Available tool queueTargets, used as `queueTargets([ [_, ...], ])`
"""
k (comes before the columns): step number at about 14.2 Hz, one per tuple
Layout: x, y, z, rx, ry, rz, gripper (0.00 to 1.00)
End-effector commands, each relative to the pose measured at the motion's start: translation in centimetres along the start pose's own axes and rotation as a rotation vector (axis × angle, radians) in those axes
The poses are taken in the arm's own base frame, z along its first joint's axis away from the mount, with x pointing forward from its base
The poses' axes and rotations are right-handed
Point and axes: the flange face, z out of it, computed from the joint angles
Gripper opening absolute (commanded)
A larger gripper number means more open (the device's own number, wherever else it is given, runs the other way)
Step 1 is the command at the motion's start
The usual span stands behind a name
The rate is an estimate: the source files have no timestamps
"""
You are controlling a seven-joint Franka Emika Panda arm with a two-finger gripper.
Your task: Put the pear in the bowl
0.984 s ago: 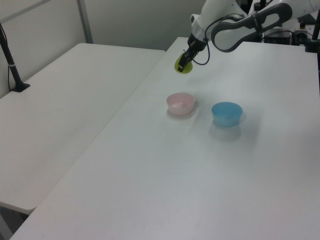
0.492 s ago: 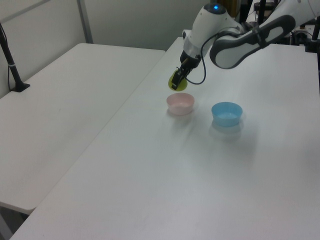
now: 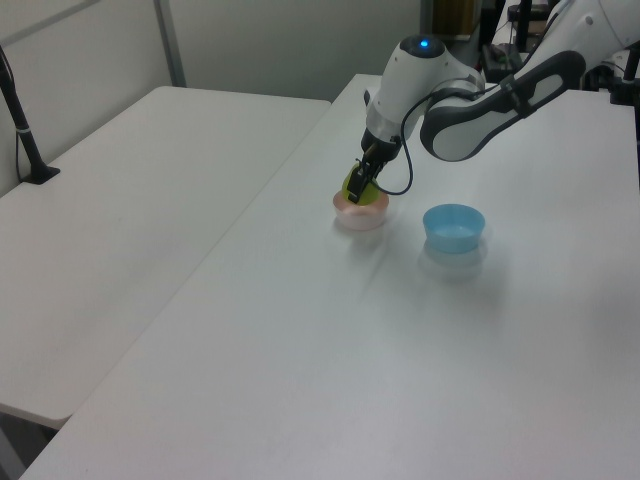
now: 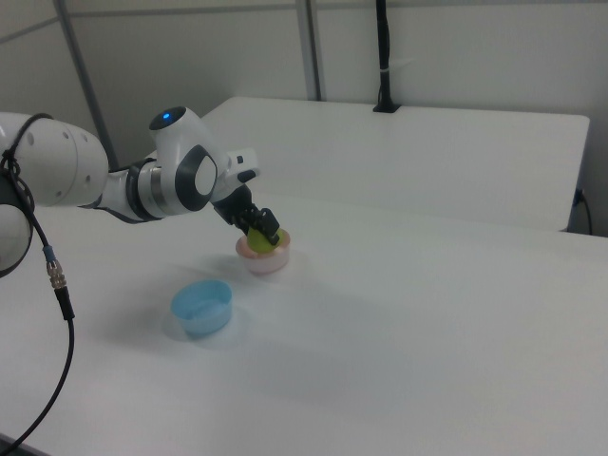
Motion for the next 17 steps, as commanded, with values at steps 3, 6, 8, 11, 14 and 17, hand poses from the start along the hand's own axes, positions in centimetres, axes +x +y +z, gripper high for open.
queueTargets([
  [3, -0.2, -0.6, -0.1, -0.02, -0.008, 0.004, 1.0],
  [6, 0.1, -0.5, -1.0, -0.02, -0.001, 0.005, 1.0],
  [8, 0.6, -0.3, -2.4, -0.025, 0.0, 0.009, 1.0],
  [11, 1.6, 0.5, -7.1, -0.034, 0.0, 0.031, 1.0],
  [14, 1.3, 1.4, -12.1, -0.067, -0.074, 0.032, 1.0],
  [17, 1.2, 1.5, -14.8, -0.046, -0.099, 0.056, 1.0],
])
